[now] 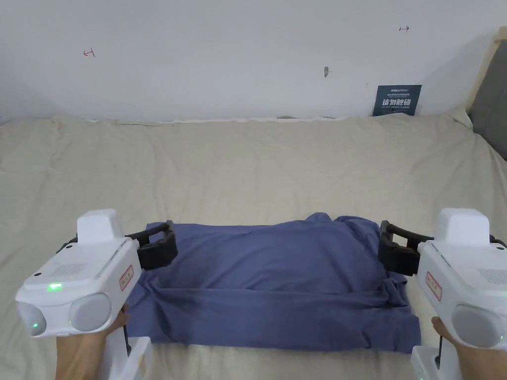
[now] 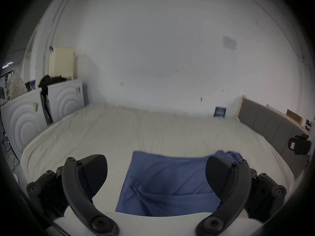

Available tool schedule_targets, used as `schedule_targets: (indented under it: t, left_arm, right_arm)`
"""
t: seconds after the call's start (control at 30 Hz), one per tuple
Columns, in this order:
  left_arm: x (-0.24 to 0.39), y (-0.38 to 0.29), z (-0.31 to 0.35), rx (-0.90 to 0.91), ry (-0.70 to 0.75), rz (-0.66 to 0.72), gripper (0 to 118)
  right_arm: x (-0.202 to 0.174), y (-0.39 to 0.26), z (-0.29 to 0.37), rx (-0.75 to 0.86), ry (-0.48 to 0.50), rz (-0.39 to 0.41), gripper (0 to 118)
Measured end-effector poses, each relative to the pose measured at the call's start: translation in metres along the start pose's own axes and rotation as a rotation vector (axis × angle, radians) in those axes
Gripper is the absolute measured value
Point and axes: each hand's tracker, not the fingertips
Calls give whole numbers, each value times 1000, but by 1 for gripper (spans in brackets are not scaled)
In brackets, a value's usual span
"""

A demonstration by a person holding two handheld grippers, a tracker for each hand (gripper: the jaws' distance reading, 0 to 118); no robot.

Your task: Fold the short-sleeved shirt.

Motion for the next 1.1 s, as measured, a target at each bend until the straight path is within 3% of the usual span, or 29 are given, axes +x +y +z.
schedule_targets:
  t: [0.07,0.13,0.17,0.2,0.23,0.27,0.3,0.77,0.87,1.03,1.1]
  left_arm:
    - [3,-1,20,63,-5,-4,111]
    - [7,-4,37,136,1,-24,75]
    - [9,-7,44,160,16,-37,46]
    - [12,-10,51,181,31,-62,12]
    - [12,-13,53,187,41,-73,1]
    - [12,-15,57,185,36,-70,0]
    - [11,-18,61,186,23,-65,0]
    - [-4,-15,48,75,1,-68,0]
    - [-13,-15,19,-124,26,-40,0]
    - [-43,-37,-38,-451,-61,42,0]
    - [-55,-52,-56,-532,-57,90,6]
  right_arm:
    - [-3,1,20,54,-15,11,106]
    - [-5,-1,38,99,-16,16,91]
    - [-6,-2,43,113,-19,16,79]
    - [-8,-4,50,126,-27,19,55]
    - [-9,-7,56,140,-31,25,32]
    - [-11,-9,59,156,-37,34,11]
    - [-13,-10,61,158,-43,46,2]
    - [-15,-14,58,159,-33,43,2]
    - [-16,-12,53,151,-30,44,2]
    - [-17,-15,41,127,-26,44,2]
    - [-18,-17,36,108,-27,45,2]
